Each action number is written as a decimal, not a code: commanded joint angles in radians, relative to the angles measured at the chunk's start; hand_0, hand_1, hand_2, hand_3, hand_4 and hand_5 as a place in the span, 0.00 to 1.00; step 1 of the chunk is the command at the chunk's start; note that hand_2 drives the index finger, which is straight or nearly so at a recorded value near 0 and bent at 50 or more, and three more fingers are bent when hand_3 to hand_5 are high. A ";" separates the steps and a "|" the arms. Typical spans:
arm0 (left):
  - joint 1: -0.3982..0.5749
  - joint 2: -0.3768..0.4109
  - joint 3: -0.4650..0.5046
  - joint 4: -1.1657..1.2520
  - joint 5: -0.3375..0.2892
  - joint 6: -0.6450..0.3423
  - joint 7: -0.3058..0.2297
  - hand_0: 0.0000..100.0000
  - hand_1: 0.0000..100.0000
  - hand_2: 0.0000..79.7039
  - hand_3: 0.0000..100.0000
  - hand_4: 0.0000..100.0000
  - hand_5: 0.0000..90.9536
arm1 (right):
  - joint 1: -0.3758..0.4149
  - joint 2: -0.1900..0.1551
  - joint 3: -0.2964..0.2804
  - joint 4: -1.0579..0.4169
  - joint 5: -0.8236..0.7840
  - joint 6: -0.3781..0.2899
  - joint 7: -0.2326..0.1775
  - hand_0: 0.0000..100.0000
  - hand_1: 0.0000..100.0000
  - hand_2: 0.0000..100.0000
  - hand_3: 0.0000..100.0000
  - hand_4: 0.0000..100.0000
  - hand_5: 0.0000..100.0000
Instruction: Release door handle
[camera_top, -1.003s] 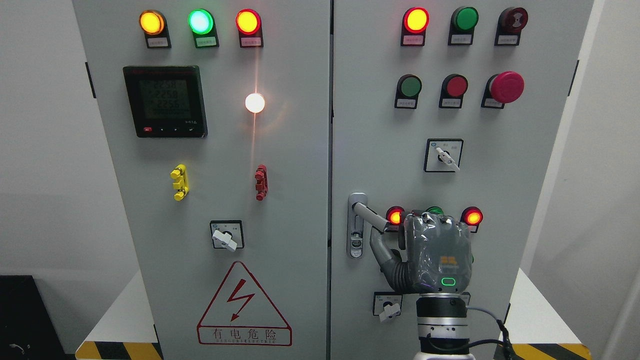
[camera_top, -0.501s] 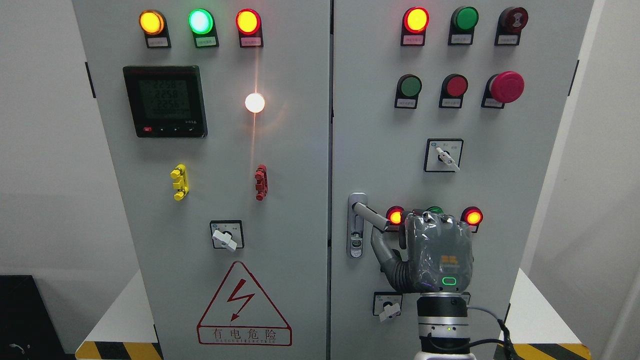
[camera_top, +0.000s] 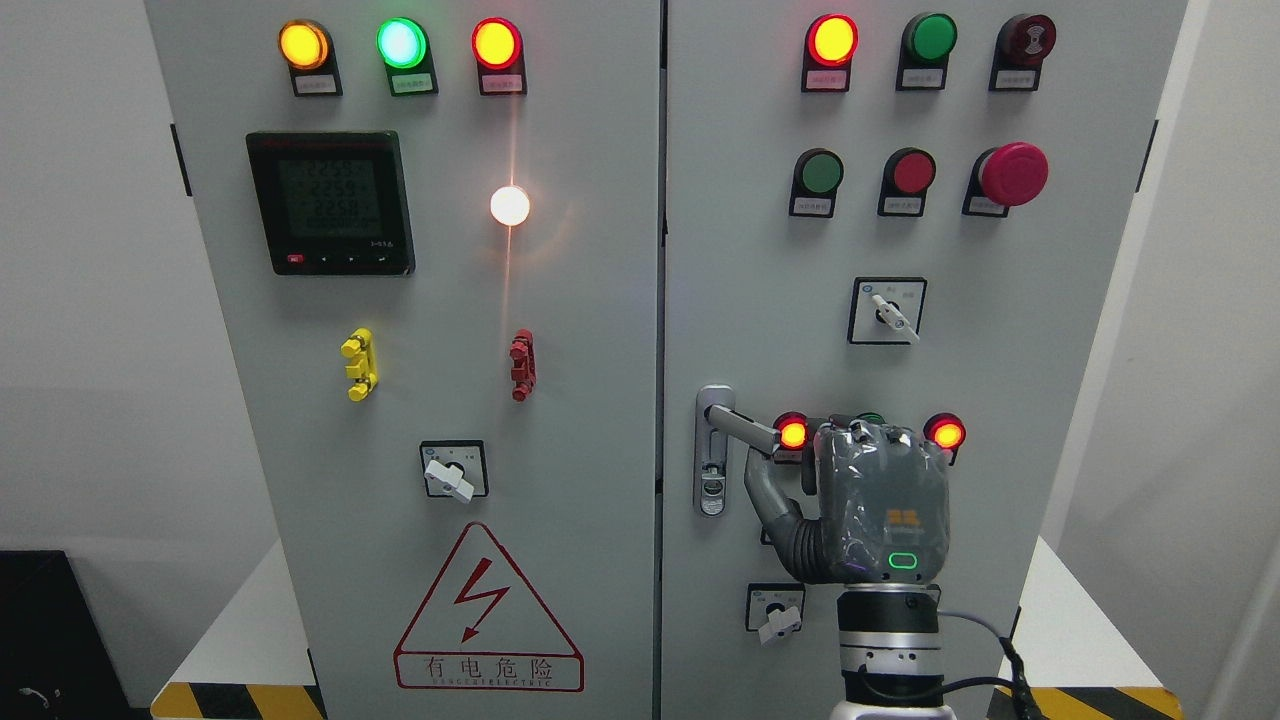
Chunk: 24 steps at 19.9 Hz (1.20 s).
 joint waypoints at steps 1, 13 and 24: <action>0.008 0.000 0.000 -0.001 -0.001 0.000 0.000 0.12 0.56 0.00 0.00 0.00 0.00 | -0.002 0.000 -0.011 -0.002 0.001 0.000 -0.002 0.49 0.39 0.92 1.00 1.00 1.00; 0.009 0.000 0.000 0.000 -0.001 0.000 0.000 0.12 0.56 0.00 0.00 0.00 0.00 | -0.002 0.000 -0.011 -0.002 -0.001 -0.002 -0.002 0.49 0.39 0.92 1.00 1.00 1.00; 0.009 0.001 0.000 0.000 0.000 0.000 0.000 0.12 0.56 0.00 0.00 0.00 0.00 | 0.007 0.002 -0.004 -0.002 -0.004 -0.003 0.000 0.50 0.39 0.91 1.00 1.00 1.00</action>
